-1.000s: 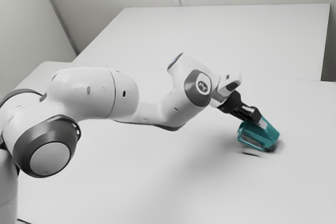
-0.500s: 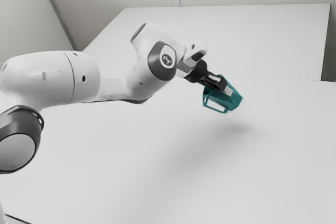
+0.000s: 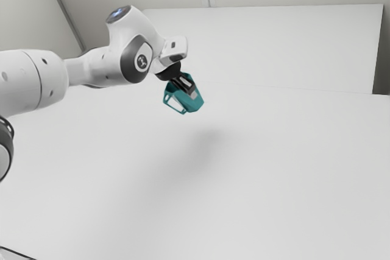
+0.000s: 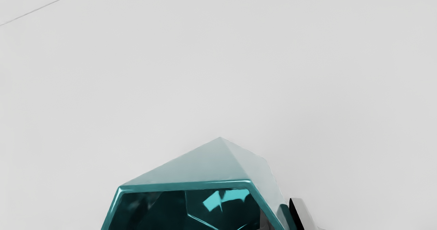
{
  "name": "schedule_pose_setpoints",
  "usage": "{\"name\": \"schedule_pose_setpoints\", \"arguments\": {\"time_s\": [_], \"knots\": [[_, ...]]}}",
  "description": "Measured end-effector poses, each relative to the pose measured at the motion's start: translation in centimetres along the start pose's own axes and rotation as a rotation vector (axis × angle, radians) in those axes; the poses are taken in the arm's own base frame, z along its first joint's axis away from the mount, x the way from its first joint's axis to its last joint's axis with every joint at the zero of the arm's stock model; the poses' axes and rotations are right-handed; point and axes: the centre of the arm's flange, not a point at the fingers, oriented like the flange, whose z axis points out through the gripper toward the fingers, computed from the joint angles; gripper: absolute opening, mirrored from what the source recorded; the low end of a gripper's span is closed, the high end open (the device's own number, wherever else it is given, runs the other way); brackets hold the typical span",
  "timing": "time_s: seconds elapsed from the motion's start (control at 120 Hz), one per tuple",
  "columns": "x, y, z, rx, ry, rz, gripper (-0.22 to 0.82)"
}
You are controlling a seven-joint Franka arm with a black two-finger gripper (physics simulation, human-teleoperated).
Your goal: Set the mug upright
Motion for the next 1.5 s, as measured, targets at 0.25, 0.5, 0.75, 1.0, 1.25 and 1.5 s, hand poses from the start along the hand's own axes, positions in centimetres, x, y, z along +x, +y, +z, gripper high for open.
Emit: {"name": "schedule_pose_setpoints", "arguments": {"time_s": [0.25,0.5,0.75,1.0,1.25,1.5], "knots": [[-3.7,-4.0,1.3,0.120,-0.138,-0.026,-0.18],[-7.3,-7.8,0.9,0.213,-0.228,-0.085,-0.18],[-10.9,-8.0,2.8,0.231,-0.313,-0.148,-0.18],[-12.0,-9.4,4.1,0.175,-0.289,-0.297,-0.18],[-12.6,-9.5,7.3,0.149,-0.311,-0.347,-0.18],[-12.6,-9.4,7.8,0.142,-0.310,-0.359,0.16]]}}
